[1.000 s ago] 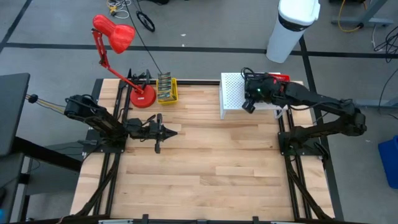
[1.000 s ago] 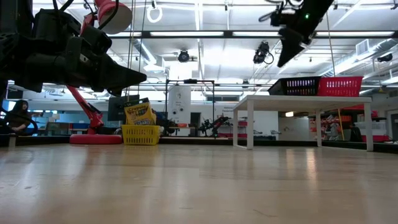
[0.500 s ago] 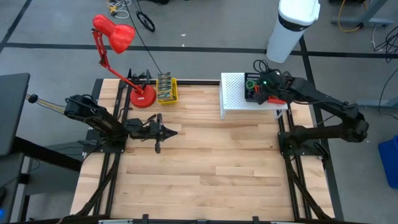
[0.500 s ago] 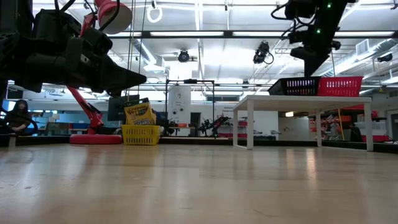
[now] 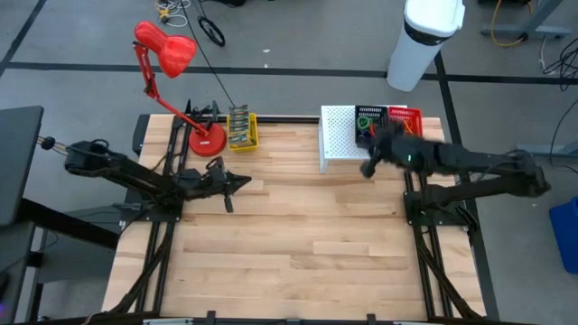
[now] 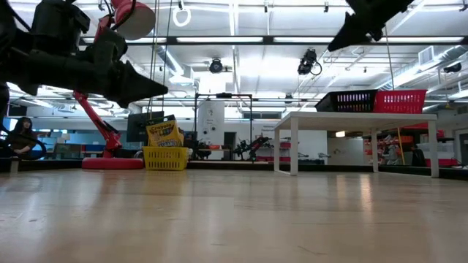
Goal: Pick & Place Office Desk Supplies
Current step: Put the yellow bin with crayon boxes onto the white shelf
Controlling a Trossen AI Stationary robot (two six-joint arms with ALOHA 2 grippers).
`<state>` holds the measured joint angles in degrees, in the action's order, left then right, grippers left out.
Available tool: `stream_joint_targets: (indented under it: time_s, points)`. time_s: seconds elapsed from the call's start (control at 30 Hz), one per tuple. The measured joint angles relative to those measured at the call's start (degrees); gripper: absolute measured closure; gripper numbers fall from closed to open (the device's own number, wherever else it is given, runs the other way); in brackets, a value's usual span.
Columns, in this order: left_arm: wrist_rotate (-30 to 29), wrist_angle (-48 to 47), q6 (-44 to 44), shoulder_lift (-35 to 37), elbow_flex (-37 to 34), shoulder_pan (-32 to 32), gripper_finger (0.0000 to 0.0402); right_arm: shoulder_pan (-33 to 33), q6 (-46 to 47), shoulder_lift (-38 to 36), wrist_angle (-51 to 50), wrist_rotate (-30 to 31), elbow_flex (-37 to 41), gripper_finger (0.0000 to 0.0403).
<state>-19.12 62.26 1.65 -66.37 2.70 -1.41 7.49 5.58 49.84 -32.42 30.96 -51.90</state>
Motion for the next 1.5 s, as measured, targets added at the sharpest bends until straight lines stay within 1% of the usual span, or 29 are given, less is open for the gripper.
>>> stream_joint_targets:
  time_s: [0.07,0.17,0.27,0.33,0.47,0.53,0.6,0.7,0.83,0.9,1.0,1.07,1.2,1.27,1.33,1.4,1.5]
  points:
    - [-1.4,-5.3,-0.3,3.9,0.0,-0.1,0.0395,-6.0,-0.1,0.1,5.5,3.1,3.2,0.0400]
    - [-1.9,-11.5,-0.4,9.5,0.0,-0.2,0.0395,-15.0,-0.7,1.7,13.3,8.5,7.6,0.0399]
    - [-2.3,-18.7,0.3,14.3,0.0,-0.1,0.0395,-23.1,-1.1,3.9,18.8,15.0,10.0,0.0400]
    - [-3.9,-24.9,1.3,16.7,0.5,-0.1,0.0395,-27.9,-0.6,5.7,20.0,18.6,10.5,0.0400]
    - [-7.4,-39.6,3.7,19.1,3.4,-0.1,0.0395,-35.7,2.0,9.7,22.3,23.9,10.6,0.0399]
    - [-7.8,-45.2,4.4,19.2,5.1,-0.1,0.0395,-38.6,3.0,11.8,24.3,24.6,10.6,0.0399]
    - [-7.9,-48.7,5.5,19.0,6.4,-0.1,0.0393,-40.9,3.1,14.2,28.7,24.9,10.8,0.0398]
    - [-7.9,-52.0,6.3,18.3,7.7,-0.1,0.0385,-43.3,1.1,17.8,37.7,24.8,12.8,0.0398]
    - [-7.9,-54.9,7.2,17.2,8.1,-0.1,0.0366,-44.0,-1.4,22.1,50.2,22.0,16.0,0.0398]
    - [-7.9,-55.3,7.8,16.8,8.1,-0.1,0.0358,-43.8,-1.6,23.8,53.9,19.3,17.3,0.0398]
    - [-7.9,-55.4,7.8,16.4,8.1,-0.1,0.0353,-43.8,-3.3,26.1,58.4,18.1,18.2,0.0398]
    - [-7.9,-55.2,7.6,16.2,8.1,-0.1,0.0359,-43.9,-4.5,27.4,59.9,18.4,18.4,0.0398]
    - [-8.1,-55.2,7.9,16.2,8.1,0.4,0.0393,-43.8,-4.7,28.3,61.3,18.5,18.4,0.0398]
    - [-9.5,-55.2,9.2,16.2,8.1,1.4,0.0394,-43.8,-5.6,28.3,61.1,18.5,18.4,0.0398]
    - [-9.7,-55.2,10.2,16.2,8.1,3.0,0.0385,-43.8,-6.1,28.3,61.2,18.5,18.4,0.0398]
    - [-8.8,-55.2,10.6,16.2,8.1,5.0,0.0367,-43.8,-6.1,28.3,61.2,18.5,18.4,0.0398]
    - [-8.1,-55.2,7.8,14.9,8.1,8.4,0.0332,-43.8,-6.2,28.3,61.2,18.5,18.4,0.0397]
